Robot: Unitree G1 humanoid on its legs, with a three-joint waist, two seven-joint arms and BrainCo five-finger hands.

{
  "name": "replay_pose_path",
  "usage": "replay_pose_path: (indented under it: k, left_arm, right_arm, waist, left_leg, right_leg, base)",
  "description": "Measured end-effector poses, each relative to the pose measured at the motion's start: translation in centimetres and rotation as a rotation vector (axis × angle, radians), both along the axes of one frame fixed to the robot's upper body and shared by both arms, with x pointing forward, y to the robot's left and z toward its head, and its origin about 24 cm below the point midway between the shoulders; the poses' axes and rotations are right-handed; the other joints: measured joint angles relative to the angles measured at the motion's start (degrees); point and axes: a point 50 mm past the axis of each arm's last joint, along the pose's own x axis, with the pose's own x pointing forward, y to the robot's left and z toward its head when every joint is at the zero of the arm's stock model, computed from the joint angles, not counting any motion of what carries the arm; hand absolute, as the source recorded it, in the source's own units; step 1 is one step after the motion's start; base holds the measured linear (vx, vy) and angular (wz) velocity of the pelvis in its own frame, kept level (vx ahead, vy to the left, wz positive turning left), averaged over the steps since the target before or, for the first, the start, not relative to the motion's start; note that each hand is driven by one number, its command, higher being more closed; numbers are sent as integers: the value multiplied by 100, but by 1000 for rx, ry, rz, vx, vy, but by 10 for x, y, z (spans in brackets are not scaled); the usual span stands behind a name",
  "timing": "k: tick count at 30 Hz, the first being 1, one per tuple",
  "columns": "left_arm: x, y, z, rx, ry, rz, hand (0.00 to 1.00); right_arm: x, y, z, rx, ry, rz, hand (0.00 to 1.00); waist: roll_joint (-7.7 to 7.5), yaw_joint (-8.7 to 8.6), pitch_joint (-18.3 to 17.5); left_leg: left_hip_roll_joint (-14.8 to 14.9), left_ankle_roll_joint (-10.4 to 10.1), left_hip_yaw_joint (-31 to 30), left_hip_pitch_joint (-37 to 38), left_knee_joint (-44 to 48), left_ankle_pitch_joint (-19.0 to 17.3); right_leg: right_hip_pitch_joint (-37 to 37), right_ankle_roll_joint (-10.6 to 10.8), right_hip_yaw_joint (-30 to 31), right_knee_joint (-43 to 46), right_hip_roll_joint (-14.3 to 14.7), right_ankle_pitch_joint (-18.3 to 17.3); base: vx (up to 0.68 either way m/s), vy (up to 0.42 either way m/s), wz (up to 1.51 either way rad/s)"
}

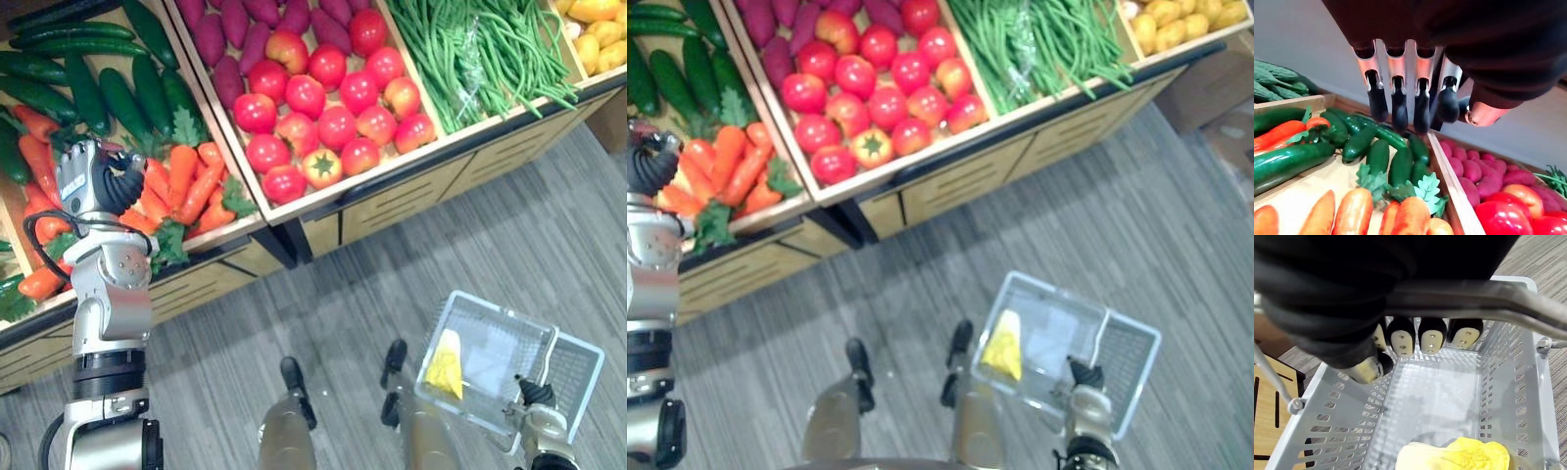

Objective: Pick vegetable in the basket

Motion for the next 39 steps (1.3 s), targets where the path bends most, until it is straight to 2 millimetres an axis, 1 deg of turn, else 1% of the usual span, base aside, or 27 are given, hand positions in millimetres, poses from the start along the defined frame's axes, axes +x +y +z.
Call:
replay_pose_path:
  k: [4,7,9,12,14,17,20,22,24,29,34,37,39]
  left_arm:
    - [-4,11,-12,-26,50,35,0]
    - [-7,31,-27,-140,73,131,0]
    - [-12,51,-45,-254,110,242,0]
    - [-15,58,-53,-301,134,283,0]
    - [-14,58,-51,-303,126,279,0]
    - [-11,56,-47,-301,113,268,0]
    - [-7,52,-43,-296,106,247,0]
    - [1,46,-36,-287,98,210,0]
    - [4,41,-36,-274,107,187,0]
    - [13,33,-27,-259,87,152,0]
    - [18,24,-30,-252,102,122,0]
    - [22,14,-41,-279,124,92,0]
    - [22,12,-40,-283,116,87,0]
  right_arm:
    - [0,0,0,1,0,0,100]
    - [1,0,0,1,-1,1,100]
    - [1,1,0,3,0,1,100]
    - [1,1,0,4,0,1,100]
    - [2,2,0,6,-4,2,100]
    - [6,7,2,11,-27,10,100]
    - [5,9,2,15,-32,25,100]
    - [2,9,2,11,-36,25,100]
    - [1,9,3,4,-38,31,100]
    - [6,10,8,-18,-58,58,100]
    - [8,10,10,-25,-68,65,100]
    - [9,10,11,-29,-72,71,100]
    - [9,10,12,-32,-73,75,100]
  waist:
    - [-1,-46,0]
    - [-1,-66,0]
    - [-21,-67,-11]
    - [-55,-61,-17]
    - [-72,-53,-21]
    - [-98,-53,-23]
    - [-98,-60,-23]
    - [-98,-54,-23]
    - [-97,-63,-23]
    - [-93,-51,-22]
    - [-73,-50,-10]
    - [-37,-33,6]
    - [-13,-40,10]
  left_leg:
    - [-16,0,10,2,-12,0]
    - [-33,1,35,21,-40,0]
    - [-34,1,59,11,-56,0]
    - [-23,-3,99,1,-49,-3]
    - [-2,-12,139,0,-20,-14]
    - [122,-41,190,-35,181,-144]
    - [252,-69,192,-135,404,-252]
    - [365,-88,188,-235,575,-351]
    - [415,-97,202,-249,635,-383]
    - [518,-114,214,-413,826,-449]
    - [552,-123,251,-414,854,-458]
    - [648,-131,287,-450,1024,-594]
    - [683,-120,291,-506,1091,-648]
  right_leg:
    - [-13,2,9,1,-12,2]
    - [-27,8,36,-2,-20,6]
    - [-77,9,72,2,-15,6]
    - [-104,13,105,5,-7,11]
    - [-101,13,113,5,-1,12]
    - [-100,-7,177,1,60,32]
    - [-109,-7,197,-14,98,32]
    - [-108,-8,183,-46,165,33]
    - [-115,-7,188,-55,180,34]
    - [-218,-7,185,-53,231,34]
    - [-224,-6,187,-53,247,34]
    - [-223,-4,208,-47,284,35]
    - [-248,-4,218,-44,297,35]
  base:
    - [0,0,0]
    - [18,11,-3]
    - [22,9,-8]
    - [32,5,-6]
    - [6,2,-3]
    - [3,1,-15]
    - [-4,3,-8]
    - [-7,-18,-4]
    - [18,-11,-6]
    - [18,-3,-3]
    - [4,-2,-1]
    - [-21,1,-9]
    - [-35,-1,-7]
